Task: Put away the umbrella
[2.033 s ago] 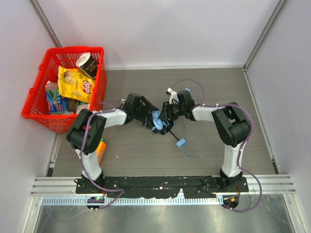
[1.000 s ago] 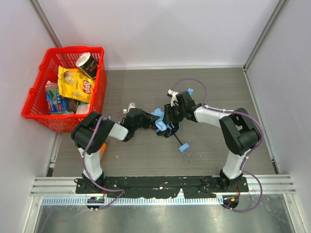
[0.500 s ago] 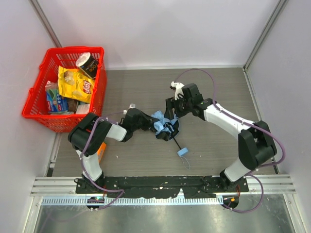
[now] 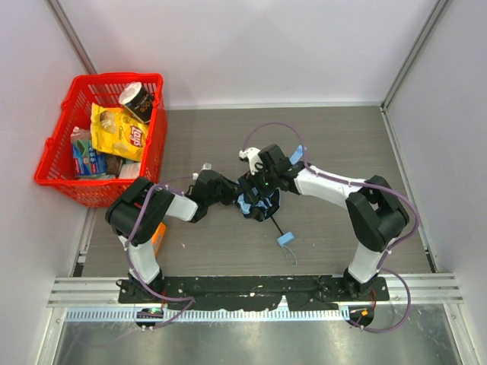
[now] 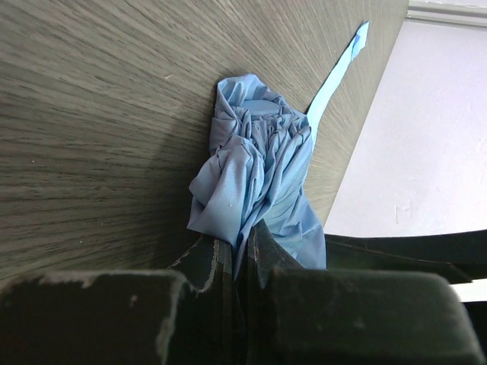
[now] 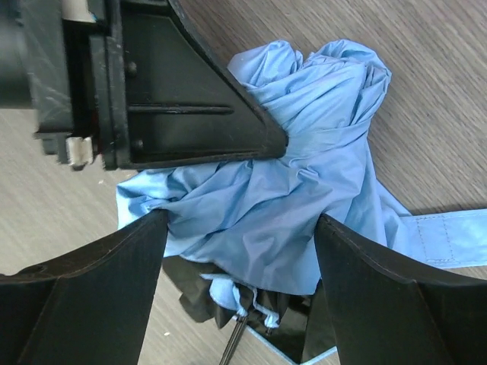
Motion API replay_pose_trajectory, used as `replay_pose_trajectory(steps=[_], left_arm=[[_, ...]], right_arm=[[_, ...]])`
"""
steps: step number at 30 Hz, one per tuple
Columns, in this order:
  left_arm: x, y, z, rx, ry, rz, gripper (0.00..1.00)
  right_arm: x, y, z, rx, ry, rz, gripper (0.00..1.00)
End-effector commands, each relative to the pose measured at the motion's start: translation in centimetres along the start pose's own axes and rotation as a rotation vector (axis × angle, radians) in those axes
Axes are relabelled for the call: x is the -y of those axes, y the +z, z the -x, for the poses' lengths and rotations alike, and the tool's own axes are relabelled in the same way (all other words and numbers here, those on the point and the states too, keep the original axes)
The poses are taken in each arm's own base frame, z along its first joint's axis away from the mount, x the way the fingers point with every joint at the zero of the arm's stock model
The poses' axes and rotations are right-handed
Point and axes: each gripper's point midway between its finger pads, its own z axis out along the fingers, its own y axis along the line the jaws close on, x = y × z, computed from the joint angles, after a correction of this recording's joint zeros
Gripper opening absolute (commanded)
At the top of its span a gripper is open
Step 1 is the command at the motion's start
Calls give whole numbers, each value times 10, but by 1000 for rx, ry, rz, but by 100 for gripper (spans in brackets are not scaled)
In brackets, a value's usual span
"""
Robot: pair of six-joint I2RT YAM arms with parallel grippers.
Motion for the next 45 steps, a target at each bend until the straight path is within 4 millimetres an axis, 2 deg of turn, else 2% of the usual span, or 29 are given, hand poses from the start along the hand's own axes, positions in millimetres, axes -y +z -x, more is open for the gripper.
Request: replay_pose_trajectory(steps=[1,6,8,9,10,11,12,13,15,17,21,22,24,25,26,29,30,32,34,35,39,43,44,45], left_arm=[[-86,-12,-18,-62,2,288,0],[-88,-14,-20,-72,-16,304,0],[-90,-15,-21,-78,-19,323,0],[-92,-16,-21,-79,-22,332,0],[-92,-17,-22,-80,-26,337,0],[-92,-17,-21,-80,-30,339,0],[-93,-18,-22,-83,-33,344,0],[-94,-18,-22,-83,-38,347,0],[-94,-20,-22,-80,-40,348,0],[-93,-21,-20,-69,-45,344,0],[-91,-22,-17,-54,-40,330,0],[-91,-22,-15,-48,-40,320,0],[-85,-20,-12,-48,-36,279,0],[-82,-20,-9,-43,-30,257,0],[-76,-20,-5,-36,-22,228,0],[-60,-23,11,-11,11,128,0],[-52,-25,19,2,28,89,5],[-39,-28,30,9,51,43,31],[-27,-34,39,8,77,8,49],[-24,-37,41,6,89,1,66],[-14,-48,43,-19,130,13,99],[-9,-55,46,-26,143,93,100],[-21,-57,43,-50,118,177,100],[-18,-56,45,-57,109,219,100]], right_arm=[[17,17,-7,-33,-115,-168,83],[31,33,-24,-76,-128,-369,83],[33,43,-35,-124,-134,-416,84],[31,45,-35,-128,-141,-435,84],[40,47,-44,-161,-137,-499,83],[46,47,-41,-159,-129,-544,82],[51,50,-54,-210,-135,-569,79],[54,51,-56,-212,-108,-598,77],[56,54,-74,-259,-94,-612,69],[55,59,-91,-292,-78,-600,46],[48,65,-121,-329,-33,-533,22],[43,66,-128,-341,-24,-497,19],[38,69,-135,-343,-4,-449,10],[36,71,-133,-326,4,-430,1],[34,71,-141,-338,20,-402,1],[28,74,-139,-298,63,-312,1],[24,74,-139,-277,96,-260,1],[15,73,-135,-236,137,-160,1],[9,70,-132,-214,171,-86,1],[9,70,-127,-188,189,-53,1],[6,65,-117,-143,248,65,1],[2,58,-110,-115,311,200,1],[1,58,-109,-108,329,229,1],[-3,56,-104,-96,352,280,1]])
